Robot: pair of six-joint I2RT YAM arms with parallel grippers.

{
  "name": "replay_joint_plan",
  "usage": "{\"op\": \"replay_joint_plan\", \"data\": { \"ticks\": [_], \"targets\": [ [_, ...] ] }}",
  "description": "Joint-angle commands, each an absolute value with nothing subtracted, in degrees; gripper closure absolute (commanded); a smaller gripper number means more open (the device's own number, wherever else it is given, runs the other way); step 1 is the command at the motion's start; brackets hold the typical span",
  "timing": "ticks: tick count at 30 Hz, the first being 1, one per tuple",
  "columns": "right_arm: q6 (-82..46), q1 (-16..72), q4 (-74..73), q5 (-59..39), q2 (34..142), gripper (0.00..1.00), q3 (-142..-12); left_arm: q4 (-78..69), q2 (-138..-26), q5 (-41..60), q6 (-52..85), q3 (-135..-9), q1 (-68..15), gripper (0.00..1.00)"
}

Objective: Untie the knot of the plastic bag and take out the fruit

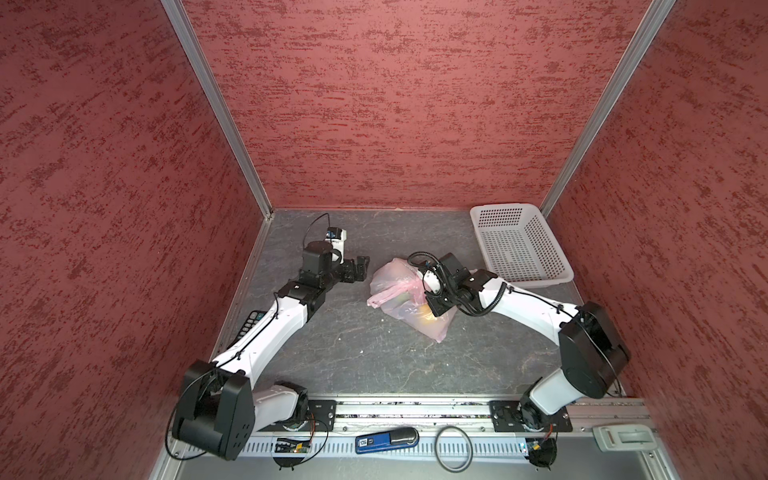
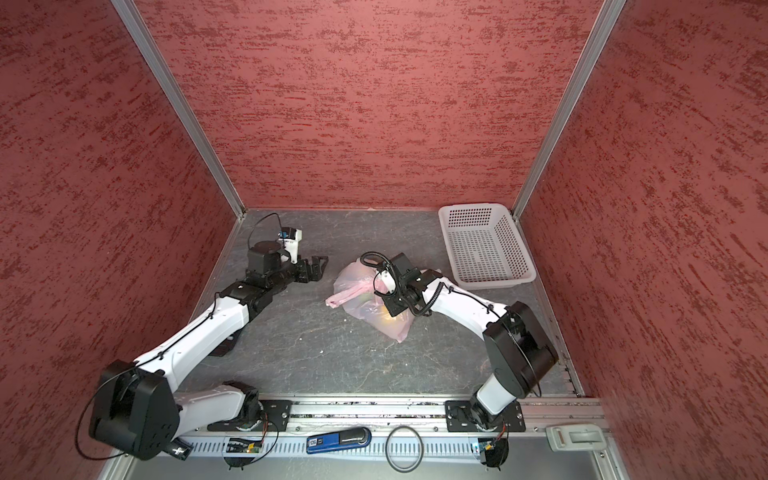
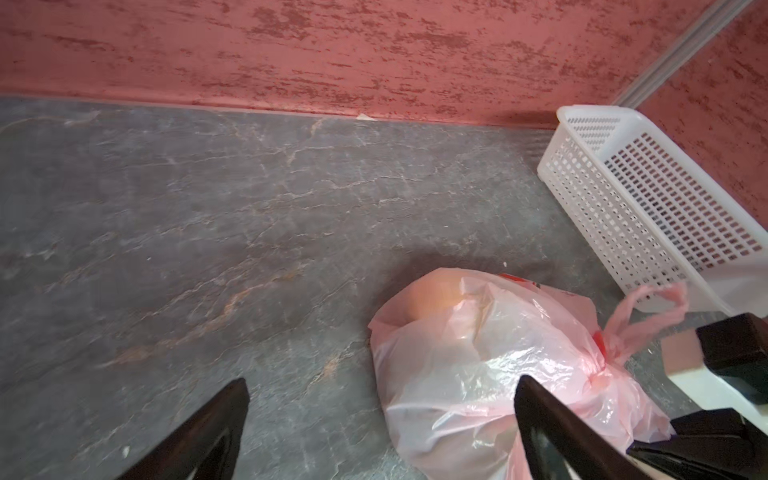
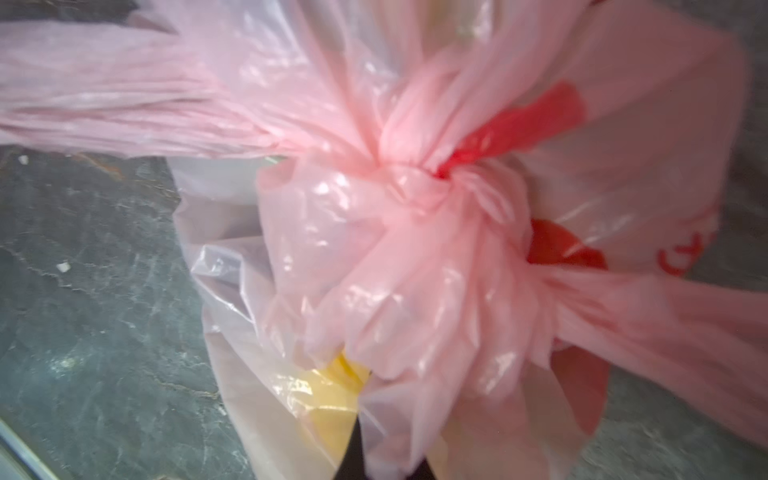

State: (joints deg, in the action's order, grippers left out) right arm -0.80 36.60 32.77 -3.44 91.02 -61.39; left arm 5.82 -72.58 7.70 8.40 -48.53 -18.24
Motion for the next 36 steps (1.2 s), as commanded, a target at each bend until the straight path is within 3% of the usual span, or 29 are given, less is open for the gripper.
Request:
{"op": "replay_joint_plan", "data": {
  "ticks": [1,14,21,27,36],
  "targets": [
    [-0.83,35.06,34.04,7.26,89.64,1.00,-62.04,8.33,-76.67,9.97,3.87,-52.94,-21.74,0.00],
    [10.49,30.05,20.41,10.46,89.39,1.00,-61.26,13.74,-90.97,21.99,-1.42,-65.66,-26.84,0.00],
    [11.35,27.95,17.42,6.56,88.44,1.00,-59.53,15.35,-97.12,25.37,-3.09,-70.54,-27.93,0.02],
    [10.77,27.80,16.29,4.30,88.48,1.00,-58.19,15.82,-100.72,27.03,-4.77,-74.04,-28.81,0.06],
    [10.38,27.83,15.14,3.51,89.20,1.00,-58.52,18.53,-105.95,27.66,-7.10,-79.15,-30.39,0.20]
  ]
}}
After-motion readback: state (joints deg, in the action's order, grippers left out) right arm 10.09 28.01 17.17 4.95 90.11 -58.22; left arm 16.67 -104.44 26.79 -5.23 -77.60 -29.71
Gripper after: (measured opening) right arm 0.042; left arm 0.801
